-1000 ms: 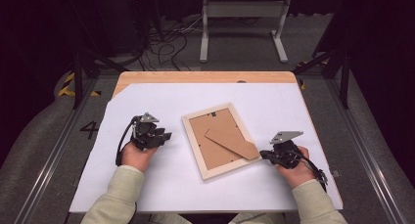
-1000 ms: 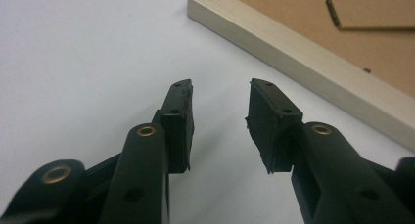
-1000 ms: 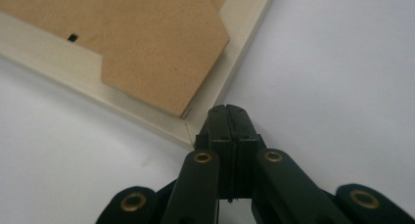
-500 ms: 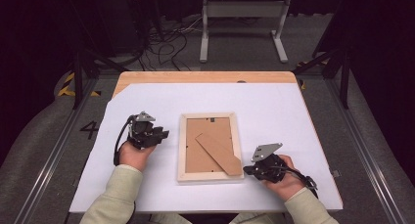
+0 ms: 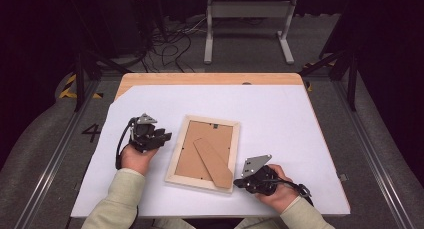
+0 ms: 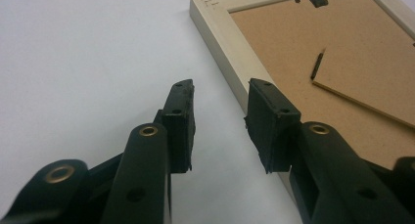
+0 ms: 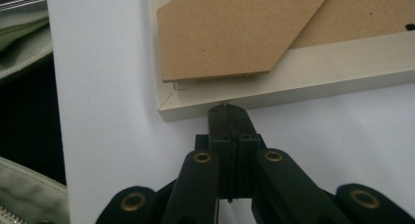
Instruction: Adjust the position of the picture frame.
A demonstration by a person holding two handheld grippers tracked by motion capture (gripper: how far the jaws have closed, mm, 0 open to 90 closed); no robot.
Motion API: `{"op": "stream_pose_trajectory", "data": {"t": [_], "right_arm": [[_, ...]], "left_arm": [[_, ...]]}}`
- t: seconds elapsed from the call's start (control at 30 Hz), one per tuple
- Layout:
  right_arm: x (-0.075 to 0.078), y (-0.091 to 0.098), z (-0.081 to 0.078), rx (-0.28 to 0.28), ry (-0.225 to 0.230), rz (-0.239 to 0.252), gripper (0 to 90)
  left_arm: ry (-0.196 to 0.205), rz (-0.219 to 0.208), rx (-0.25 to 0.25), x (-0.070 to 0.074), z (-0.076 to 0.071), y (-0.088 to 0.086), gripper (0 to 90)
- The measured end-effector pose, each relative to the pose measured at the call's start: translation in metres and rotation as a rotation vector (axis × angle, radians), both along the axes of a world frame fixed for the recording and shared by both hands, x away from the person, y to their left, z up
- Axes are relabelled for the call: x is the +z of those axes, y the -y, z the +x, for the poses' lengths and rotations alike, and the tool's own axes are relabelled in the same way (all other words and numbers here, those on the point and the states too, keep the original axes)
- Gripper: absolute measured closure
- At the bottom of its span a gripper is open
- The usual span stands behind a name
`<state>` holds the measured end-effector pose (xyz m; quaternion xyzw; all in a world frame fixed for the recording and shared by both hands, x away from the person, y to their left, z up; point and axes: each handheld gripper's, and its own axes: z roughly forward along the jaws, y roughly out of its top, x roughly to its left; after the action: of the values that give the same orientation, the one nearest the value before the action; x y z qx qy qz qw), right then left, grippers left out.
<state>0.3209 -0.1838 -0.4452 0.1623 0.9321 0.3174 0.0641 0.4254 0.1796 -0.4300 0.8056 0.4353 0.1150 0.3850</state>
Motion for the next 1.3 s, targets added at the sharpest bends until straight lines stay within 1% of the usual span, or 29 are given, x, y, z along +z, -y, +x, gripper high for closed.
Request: {"op": "stream_pose_trajectory", "data": {"t": [0.1,0.2,0.27,0.33,0.37,0.4,0.43,0.47,0.5,0.53,0.57,0.63,0.67,0.7,0.73,0.77,0.8,0.83,0.87,0.97,1.07,1.17,1.2,1.27,1.3], "right_arm": [[-0.001,-0.006,-0.002,0.014,0.007,0.003,90.0],[-0.001,-0.014,-0.005,0.038,0.019,0.003,90.0],[0.000,-0.014,-0.006,0.049,0.030,0.009,90.0],[0.003,-0.009,-0.004,0.028,0.032,0.024,90.0],[0.005,-0.005,-0.003,0.009,0.040,0.029,90.0],[0.007,0.002,-0.001,-0.020,0.047,0.039,90.0],[0.008,0.005,-0.001,-0.032,0.049,0.045,90.0],[0.009,0.009,0.000,-0.046,0.054,0.050,90.0],[0.010,0.013,0.000,-0.064,0.056,0.053,90.0],[0.011,0.015,-0.001,-0.075,0.058,0.053,90.0],[0.011,0.017,-0.001,-0.080,0.062,0.055,90.0],[0.012,0.020,-0.002,-0.091,0.063,0.052,90.0],[0.011,0.021,-0.003,-0.096,0.064,0.051,90.0],[0.011,0.021,-0.003,-0.096,0.064,0.051,90.0],[0.011,0.024,-0.004,-0.101,0.064,0.051,90.0],[0.011,0.025,-0.004,-0.107,0.062,0.052,90.0],[0.012,0.029,-0.006,-0.123,0.065,0.056,90.0],[0.012,0.031,-0.006,-0.125,0.069,0.058,90.0],[0.012,0.032,-0.007,-0.137,0.067,0.061,90.0],[0.012,0.037,-0.010,-0.152,0.067,0.061,90.0],[0.011,0.041,-0.013,-0.165,0.064,0.059,90.0],[0.009,0.044,-0.015,-0.178,0.060,0.053,90.0],[0.009,0.044,-0.015,-0.178,0.060,0.053,90.0],[0.008,0.049,-0.018,-0.195,0.055,0.051,90.0],[0.008,0.050,-0.019,-0.201,0.056,0.051,90.0]], "left_arm": [[-0.007,0.005,-0.005,-0.001,0.001,0.001,63.2],[-0.001,0.004,-0.007,-0.001,0.002,0.003,63.3],[-0.001,0.001,-0.006,0.000,0.002,0.006,64.0],[-0.003,0.018,-0.013,0.000,0.003,0.011,66.6],[-0.007,0.030,-0.010,0.000,0.006,0.015,68.4],[-0.013,0.035,-0.003,-0.001,0.007,0.017,72.4],[-0.026,0.050,0.007,-0.001,0.010,0.018,75.2],[-0.028,0.059,0.025,-0.002,0.012,0.020,78.6],[-0.027,0.070,0.052,-0.003,0.014,0.021,84.1],[-0.033,0.085,0.063,-0.005,0.018,0.022,89.1],[-0.050,0.100,0.070,-0.007,0.022,0.024,89.3],[-0.074,0.107,0.073,-0.011,0.028,0.026,89.5],[-0.111,0.113,0.057,-0.014,0.033,0.028,89.5],[-0.111,0.113,0.057,-0.014,0.033,0.028,89.4],[-0.121,0.114,0.048,-0.016,0.035,0.029,89.4],[-0.141,0.112,0.030,-0.019,0.038,0.031,89.4],[-0.140,0.115,0.020,-0.018,0.039,0.033,89.4],[-0.145,0.114,0.004,-0.017,0.042,0.036,89.5],[-0.141,0.116,-0.002,-0.016,0.043,0.038,89.5],[-0.147,0.104,-0.027,-0.017,0.048,0.042,89.5],[-0.152,0.049,-0.034,-0.015,0.053,0.048,89.4],[-0.148,0.045,-0.056,-0.013,0.059,0.061,89.4],[-0.148,0.045,-0.056,-0.013,0.059,0.061,89.4],[-0.153,0.051,-0.080,-0.015,0.062,0.073,89.4],[-0.153,0.057,-0.100,-0.016,0.064,0.082,89.4]]}}
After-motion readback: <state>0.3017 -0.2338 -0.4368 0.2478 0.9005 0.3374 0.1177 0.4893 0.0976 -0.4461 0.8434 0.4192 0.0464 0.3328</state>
